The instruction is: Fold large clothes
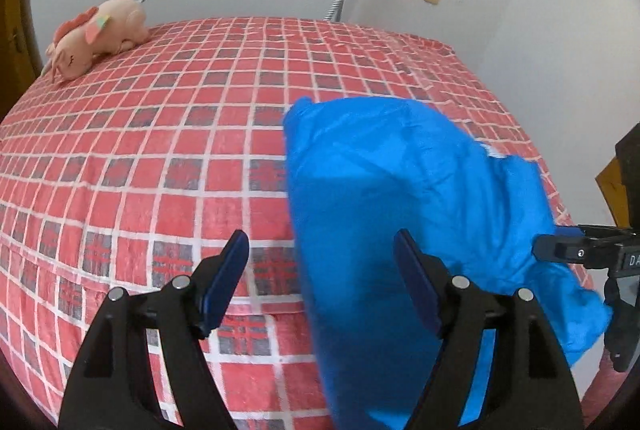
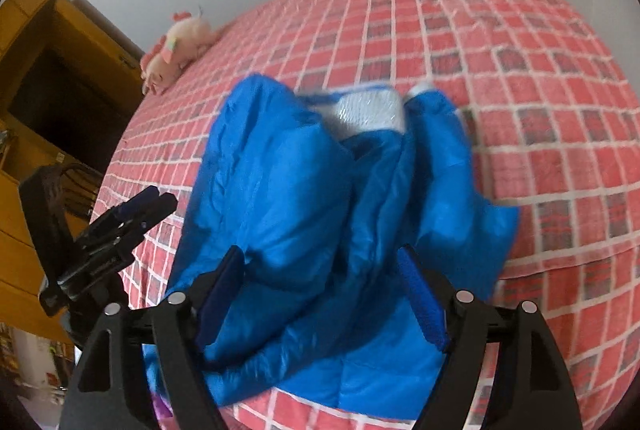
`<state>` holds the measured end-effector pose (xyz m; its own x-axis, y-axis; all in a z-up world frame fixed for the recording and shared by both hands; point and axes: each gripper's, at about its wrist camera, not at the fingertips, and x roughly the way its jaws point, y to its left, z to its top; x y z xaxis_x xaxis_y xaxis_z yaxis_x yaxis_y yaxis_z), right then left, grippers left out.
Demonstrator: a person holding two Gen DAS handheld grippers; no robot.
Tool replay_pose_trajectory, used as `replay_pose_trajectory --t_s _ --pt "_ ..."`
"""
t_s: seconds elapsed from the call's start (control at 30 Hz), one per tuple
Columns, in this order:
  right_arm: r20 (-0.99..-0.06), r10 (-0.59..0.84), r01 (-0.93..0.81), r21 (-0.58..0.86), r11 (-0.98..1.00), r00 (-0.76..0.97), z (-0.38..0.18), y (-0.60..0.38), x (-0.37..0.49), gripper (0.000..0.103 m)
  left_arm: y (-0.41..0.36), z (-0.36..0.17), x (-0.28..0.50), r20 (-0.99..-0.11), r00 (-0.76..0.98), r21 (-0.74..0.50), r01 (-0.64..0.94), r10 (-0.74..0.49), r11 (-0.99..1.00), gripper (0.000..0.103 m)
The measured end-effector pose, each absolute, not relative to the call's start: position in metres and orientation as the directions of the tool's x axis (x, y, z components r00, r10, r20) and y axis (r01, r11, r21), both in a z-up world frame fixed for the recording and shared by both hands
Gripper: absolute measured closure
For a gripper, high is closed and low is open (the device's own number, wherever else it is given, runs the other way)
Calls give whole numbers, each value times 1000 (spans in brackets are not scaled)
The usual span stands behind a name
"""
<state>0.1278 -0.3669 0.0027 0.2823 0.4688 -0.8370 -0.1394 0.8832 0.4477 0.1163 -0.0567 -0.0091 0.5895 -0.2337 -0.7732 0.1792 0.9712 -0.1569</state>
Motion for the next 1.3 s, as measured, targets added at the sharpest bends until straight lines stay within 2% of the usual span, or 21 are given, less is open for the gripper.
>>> replay_pose_trajectory --t_s 0.07,0.13,0.17,0.2,0.27,0.3,0.37,0.57,0.73,0.8,0.97,1.17,1.3 --pt "-849 456 -144 433 890 268 -3 -358 134 25 -51 -13 117 -772 592 -157 172 -230 972 29" --pt "-857 431 -163 399 902 284 -4 -347 139 38 -43 -19 118 -777 582 -174 170 -241 970 29" --pt "-857 425 -172 390 904 290 -4 -345 139 54 -40 -22 119 -780 575 -184 165 -246 969 29" --pt "-857 417 -182 377 908 302 -3 -342 141 65 -38 -24 120 -783 569 -193 162 -251 968 29" --pt "-851 421 -193 377 906 314 3 -342 143 81 -37 -25 120 -786 557 -214 160 -267 964 29" --pt "-843 434 -196 389 900 319 9 -344 143 87 -36 -24 121 -785 551 -232 162 -283 959 29" --pt "-823 452 -223 396 891 343 27 -350 141 90 -39 -18 119 -772 552 -261 176 -315 949 29" --pt "-764 463 -202 418 886 449 63 -393 125 90 -82 4 103 -728 558 -276 294 -398 915 29" --pt "-804 434 -126 422 898 407 16 -429 119 87 -128 -14 101 -752 523 -225 370 -402 901 29" --pt "-812 435 -104 430 897 389 -8 -438 116 80 -138 -25 101 -765 504 -216 384 -400 898 28" --pt "-786 467 -116 463 879 405 -27 -449 107 75 -148 -41 96 -760 533 -175 384 -372 907 24" --pt "-796 355 -160 318 935 490 19 -440 78 66 -124 -29 90 -761 512 -230 361 -398 904 26" --pt "-751 443 -255 363 896 489 55 -429 44 55 -113 -16 75 -737 565 -197 346 -371 917 25"
